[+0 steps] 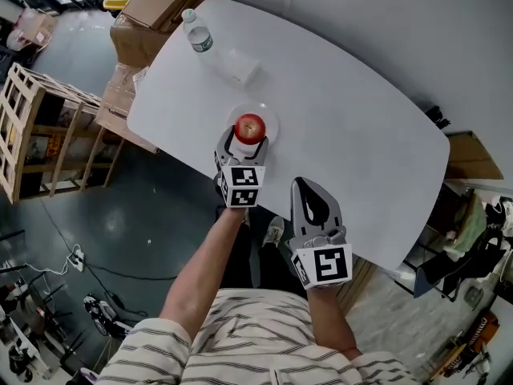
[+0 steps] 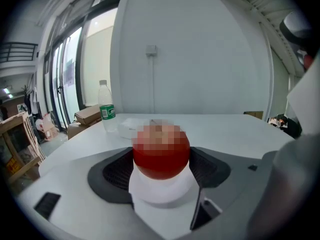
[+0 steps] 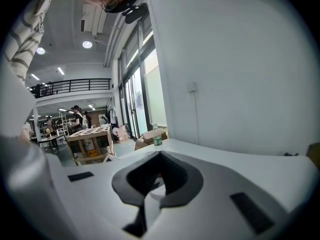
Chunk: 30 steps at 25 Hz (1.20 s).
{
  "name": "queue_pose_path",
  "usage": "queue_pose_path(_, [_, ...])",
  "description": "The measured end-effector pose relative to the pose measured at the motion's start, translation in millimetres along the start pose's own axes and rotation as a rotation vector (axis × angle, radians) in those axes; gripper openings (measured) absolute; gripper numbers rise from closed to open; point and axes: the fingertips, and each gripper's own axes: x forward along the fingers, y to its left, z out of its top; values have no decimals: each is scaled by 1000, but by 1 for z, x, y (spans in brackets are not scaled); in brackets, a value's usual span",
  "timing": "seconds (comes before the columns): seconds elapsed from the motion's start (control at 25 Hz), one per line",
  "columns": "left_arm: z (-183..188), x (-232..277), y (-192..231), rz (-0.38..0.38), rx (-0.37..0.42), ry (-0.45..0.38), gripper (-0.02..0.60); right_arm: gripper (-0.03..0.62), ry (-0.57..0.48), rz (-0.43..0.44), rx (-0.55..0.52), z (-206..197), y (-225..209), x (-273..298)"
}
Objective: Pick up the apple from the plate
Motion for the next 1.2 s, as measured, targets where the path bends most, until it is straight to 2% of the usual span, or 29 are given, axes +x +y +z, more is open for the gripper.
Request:
queue_pose_path(0.52, [50,-68,-7,8,-44,-59,357,0,-75,3,-29,41,0,-16])
queue_pose_path(0.84, [103,-122,-12,21,-50,-155,357,2,-121,21,-38,65,10,-28])
queue_pose_path(1.2, [140,-166,-18,24,-33,-233,357,1,-173,33,-50,92,21,-41])
